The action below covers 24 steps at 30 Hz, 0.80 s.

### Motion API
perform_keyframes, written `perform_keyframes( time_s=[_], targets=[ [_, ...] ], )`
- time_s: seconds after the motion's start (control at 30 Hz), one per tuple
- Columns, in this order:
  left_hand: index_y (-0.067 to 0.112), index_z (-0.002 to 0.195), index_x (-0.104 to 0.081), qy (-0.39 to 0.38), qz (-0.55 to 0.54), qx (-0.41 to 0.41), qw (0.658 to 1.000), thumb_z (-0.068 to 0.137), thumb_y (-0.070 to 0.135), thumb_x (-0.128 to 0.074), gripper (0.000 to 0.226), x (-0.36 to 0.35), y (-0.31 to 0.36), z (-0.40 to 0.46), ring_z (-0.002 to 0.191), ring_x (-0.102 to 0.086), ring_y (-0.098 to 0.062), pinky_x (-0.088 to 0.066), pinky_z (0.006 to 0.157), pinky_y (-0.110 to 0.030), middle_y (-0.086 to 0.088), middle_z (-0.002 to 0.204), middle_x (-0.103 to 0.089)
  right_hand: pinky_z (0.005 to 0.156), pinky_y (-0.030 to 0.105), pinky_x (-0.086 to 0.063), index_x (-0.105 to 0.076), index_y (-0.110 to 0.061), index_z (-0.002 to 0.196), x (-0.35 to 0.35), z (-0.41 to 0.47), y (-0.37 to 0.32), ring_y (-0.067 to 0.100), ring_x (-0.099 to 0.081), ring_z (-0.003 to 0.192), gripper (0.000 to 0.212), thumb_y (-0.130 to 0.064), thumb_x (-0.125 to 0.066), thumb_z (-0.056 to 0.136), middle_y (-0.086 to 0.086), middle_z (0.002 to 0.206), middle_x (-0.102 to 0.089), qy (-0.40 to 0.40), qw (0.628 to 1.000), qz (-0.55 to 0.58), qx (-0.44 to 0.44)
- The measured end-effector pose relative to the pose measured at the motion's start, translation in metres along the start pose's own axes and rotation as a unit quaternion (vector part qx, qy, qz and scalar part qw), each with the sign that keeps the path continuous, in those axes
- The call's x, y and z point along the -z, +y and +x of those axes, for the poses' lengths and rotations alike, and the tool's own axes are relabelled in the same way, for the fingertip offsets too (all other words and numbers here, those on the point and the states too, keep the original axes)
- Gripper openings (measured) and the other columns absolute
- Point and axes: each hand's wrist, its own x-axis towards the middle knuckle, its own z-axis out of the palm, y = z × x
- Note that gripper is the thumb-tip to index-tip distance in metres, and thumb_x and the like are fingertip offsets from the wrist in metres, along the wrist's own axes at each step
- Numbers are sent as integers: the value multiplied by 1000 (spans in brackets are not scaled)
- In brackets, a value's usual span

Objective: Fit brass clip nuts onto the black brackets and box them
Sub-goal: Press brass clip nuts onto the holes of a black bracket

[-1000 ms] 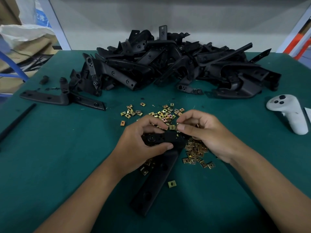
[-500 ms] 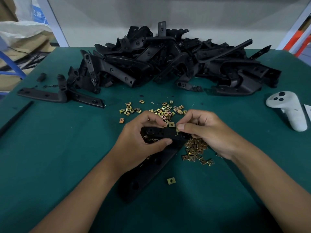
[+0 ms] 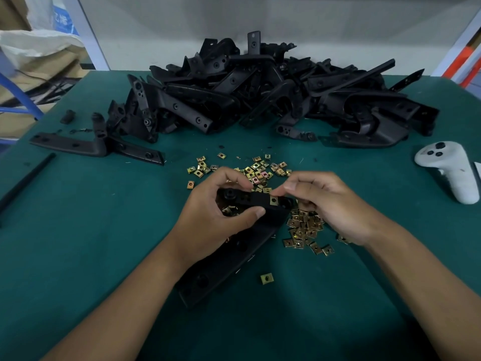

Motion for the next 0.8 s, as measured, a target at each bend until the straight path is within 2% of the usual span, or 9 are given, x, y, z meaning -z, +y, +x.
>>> perform_keyframes(
  time_s=[0.1, 0.2, 0.23, 0.3, 0.37, 0.47, 0.6, 0.73, 0.8],
  targets=[
    [35, 100, -62, -1, -2, -4, 1000, 77, 33, -84, 32, 0, 1, 0, 87, -66, -5, -52, 77, -17, 15, 95, -67, 67, 24, -37, -77, -32, 89, 3, 0, 4, 4, -53, 79, 24, -36, -54, 95, -13, 102, -75, -26, 999, 31, -4],
    [33, 99, -62, 4, -19, -1, 1000, 77, 30, -87, 33, 1, 1, 2, 85, -64, -1, -49, 76, -13, 18, 94, -66, 55, 18, -36, -74, -19, 102, 9, 6, 9, 5, -43, 66, 28, -18, -48, 92, -8, 89, -70, -3, 986, 161, -44],
    [31, 99, -61, 6, -26, 1, 1000, 77, 28, -88, 35, 1, 2, 3, 83, -64, 1, -48, 74, -11, 19, 92, -66, 52, 18, -36, -69, -14, 106, 12, 9, 9, 6, -43, 65, 29, -11, -47, 87, -3, 89, -70, 19, 968, 239, -72],
    [22, 101, -59, 3, -42, 1, 999, 77, 23, -85, 35, 1, 3, 3, 75, -64, 5, -48, 67, -8, 22, 86, -68, 50, 18, -37, -57, -11, 107, 20, 13, 11, 9, -46, 67, 36, -1, -40, 77, 5, 94, -68, 47, 904, 406, -125],
    [16, 102, -57, -1, -59, 5, 998, 79, 19, -81, 34, 0, 4, 3, 68, -64, 5, -48, 61, -7, 22, 81, -69, 49, 16, -38, -51, -12, 108, 29, 15, 14, 9, -53, 70, 41, 8, -36, 76, 7, 100, -69, 56, 854, 493, -156],
    [24, 102, -59, 1, -68, 15, 998, 79, 27, -87, 37, 0, 4, 3, 70, -63, 2, -50, 63, -12, 19, 84, -68, 49, 15, -40, -54, -4, 121, 35, 14, 19, 6, -60, 71, 43, 12, -42, 83, 11, 114, -72, 46, 861, 479, -168],
    [35, 99, -61, -4, -69, 29, 997, 73, 36, -85, 36, -1, 3, 1, 74, -66, -4, -53, 66, -18, 14, 86, -69, 47, 13, -42, -51, 0, 135, 38, 11, 20, 2, -57, 62, 48, 7, -47, 87, 15, 124, -71, 29, 881, 445, -160],
    [33, 99, -61, -4, -75, 26, 997, 73, 34, -86, 36, -1, 5, 2, 74, -66, 0, -52, 65, -14, 17, 87, -69, 42, 11, -38, -56, -4, 128, 33, 12, 19, 0, -48, 47, 40, -16, -58, 90, 5, 105, -77, 35, 890, 419, -176],
    [33, 99, -61, -7, -73, 29, 997, 72, 34, -87, 37, -2, 5, 1, 74, -65, 0, -52, 65, -15, 17, 86, -69, 41, 10, -37, -60, -7, 116, 30, 11, 17, 0, -44, 45, 32, -24, -59, 88, 1, 93, -77, 40, 899, 398, -176]
  ],
)
